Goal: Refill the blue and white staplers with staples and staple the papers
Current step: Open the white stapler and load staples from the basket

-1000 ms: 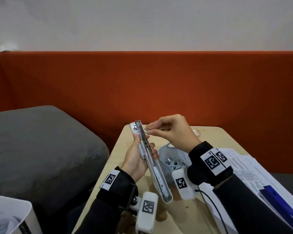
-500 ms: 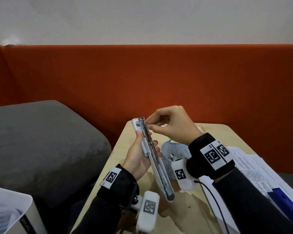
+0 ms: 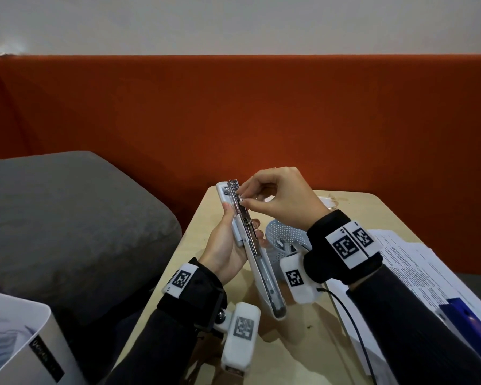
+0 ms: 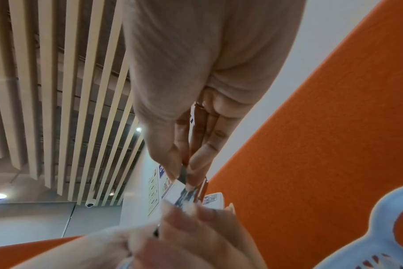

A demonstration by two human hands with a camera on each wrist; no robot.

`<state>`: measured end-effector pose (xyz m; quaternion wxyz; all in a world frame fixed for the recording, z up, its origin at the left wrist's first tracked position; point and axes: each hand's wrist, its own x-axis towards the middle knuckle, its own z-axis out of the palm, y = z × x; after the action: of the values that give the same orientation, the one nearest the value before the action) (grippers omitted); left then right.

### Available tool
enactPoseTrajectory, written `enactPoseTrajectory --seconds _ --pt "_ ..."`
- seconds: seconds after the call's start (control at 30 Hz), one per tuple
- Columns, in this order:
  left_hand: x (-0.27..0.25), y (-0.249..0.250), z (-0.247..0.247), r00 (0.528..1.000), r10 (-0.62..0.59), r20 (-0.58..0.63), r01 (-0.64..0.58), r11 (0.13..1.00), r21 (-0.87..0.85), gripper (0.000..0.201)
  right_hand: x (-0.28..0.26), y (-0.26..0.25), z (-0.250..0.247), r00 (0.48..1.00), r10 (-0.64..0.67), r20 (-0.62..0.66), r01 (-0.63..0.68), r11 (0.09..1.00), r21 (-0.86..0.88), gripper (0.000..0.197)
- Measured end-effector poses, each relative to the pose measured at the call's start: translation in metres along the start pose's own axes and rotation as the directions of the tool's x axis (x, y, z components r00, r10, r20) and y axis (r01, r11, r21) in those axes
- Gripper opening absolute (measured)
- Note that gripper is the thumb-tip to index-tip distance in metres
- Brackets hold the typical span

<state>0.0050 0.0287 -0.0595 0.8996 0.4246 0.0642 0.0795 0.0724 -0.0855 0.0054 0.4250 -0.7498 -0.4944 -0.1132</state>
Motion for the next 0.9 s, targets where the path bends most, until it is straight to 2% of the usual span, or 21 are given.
enactPoseTrajectory --seconds 0.1,0.27,0.57,0.9 --pt "0.0008 -0.0014 -0.0004 1.0 -0.006 0.0 0.006 1.0 -0.005 0.051 -0.0009 0.0004 -0.0004 1.0 -0.03 -0.008 0.03 0.999 0.025 0.019" --pt "0.0016 -0.0008 -0.0008 1.0 0.005 0.015 -0.005 1.0 -0.002 0.05 -0.0005 0.0031 0.0012 0.999 -0.03 -0.013 0.03 0.998 0.056 0.014" --pt "0.0025 -0.0009 -0.004 1.0 0.003 0.012 -0.003 1.0 -0.011 0.048 0.0012 0.0051 0.0008 0.998 -0.037 -0.049 0.038 0.999 0.028 0.006" --pt "0.0017 -0.0018 -0.0026 0.999 0.002 0.043 -0.001 1.0 -0.01 0.05 0.001 0.0033 0.0011 0.999 -0.032 -0.027 0.031 0.998 -0.051 0.01"
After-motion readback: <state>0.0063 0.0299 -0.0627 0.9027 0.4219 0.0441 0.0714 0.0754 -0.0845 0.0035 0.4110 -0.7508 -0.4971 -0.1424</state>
